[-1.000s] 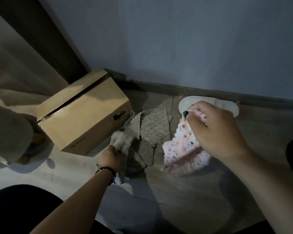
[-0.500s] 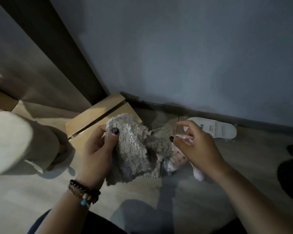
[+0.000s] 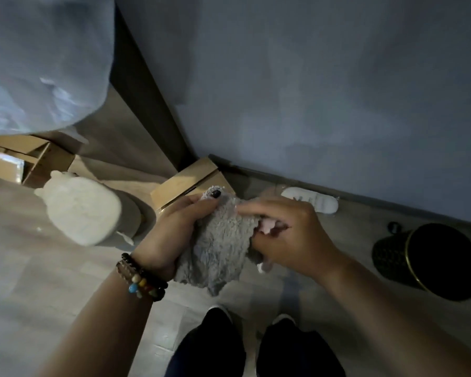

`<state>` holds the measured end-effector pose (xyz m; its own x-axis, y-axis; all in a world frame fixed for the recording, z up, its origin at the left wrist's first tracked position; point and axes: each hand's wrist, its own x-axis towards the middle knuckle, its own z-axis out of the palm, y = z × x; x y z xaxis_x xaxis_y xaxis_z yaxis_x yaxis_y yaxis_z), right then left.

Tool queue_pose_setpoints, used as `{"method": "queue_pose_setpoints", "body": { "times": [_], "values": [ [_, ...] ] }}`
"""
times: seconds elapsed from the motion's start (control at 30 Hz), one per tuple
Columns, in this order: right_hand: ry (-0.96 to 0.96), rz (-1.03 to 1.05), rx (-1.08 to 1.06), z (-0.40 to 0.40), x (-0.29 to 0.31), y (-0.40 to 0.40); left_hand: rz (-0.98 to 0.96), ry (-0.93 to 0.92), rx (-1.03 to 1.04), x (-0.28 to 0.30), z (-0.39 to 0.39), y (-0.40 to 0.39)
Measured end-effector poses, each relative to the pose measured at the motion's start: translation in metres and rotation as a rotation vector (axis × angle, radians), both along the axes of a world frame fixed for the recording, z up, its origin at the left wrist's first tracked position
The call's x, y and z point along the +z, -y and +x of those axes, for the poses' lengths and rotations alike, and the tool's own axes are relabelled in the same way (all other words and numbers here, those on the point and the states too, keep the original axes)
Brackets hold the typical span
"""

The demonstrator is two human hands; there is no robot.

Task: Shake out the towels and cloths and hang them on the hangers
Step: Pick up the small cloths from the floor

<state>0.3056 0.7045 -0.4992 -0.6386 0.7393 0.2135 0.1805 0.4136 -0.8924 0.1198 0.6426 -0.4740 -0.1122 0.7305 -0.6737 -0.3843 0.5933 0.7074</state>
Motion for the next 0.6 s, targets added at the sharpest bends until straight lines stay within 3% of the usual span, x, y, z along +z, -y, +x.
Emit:
{"method": "queue_pose_setpoints", "body": {
  "times": [0.1, 0.2, 0.33, 0.4, 0.5, 0.6],
  "values": [
    [0.054, 0.093, 0.033, 0.003, 0.075, 0.003, 0.013, 0.100, -0.089, 0.068, 0.017, 0.005],
    [0.065, 0.138, -0.089, 0.014, 0.144, -0.002, 0.093, 0.139, -0.169, 0.133, 0.035, 0.008],
    [0.072, 0.105, -0.313, 0.039, 0.215, -0.004, 0.325, -0.134, -0.357, 0.194, 0.043, 0.012],
    [0.043, 0.059, -0.406, 0.046, 0.248, -0.004, 0.394, -0.121, -0.484, 0.220, 0.044, 0.016],
    [0.065, 0.161, -0.540, 0.052, 0.302, 0.003, 0.527, -0.183, -0.664, 0.260, 0.054, 0.026],
    [0.089, 0.299, -0.636, 0.052, 0.354, 0.019, 0.641, -0.335, -0.666, 0.288, 0.066, 0.028]
  ]
}}
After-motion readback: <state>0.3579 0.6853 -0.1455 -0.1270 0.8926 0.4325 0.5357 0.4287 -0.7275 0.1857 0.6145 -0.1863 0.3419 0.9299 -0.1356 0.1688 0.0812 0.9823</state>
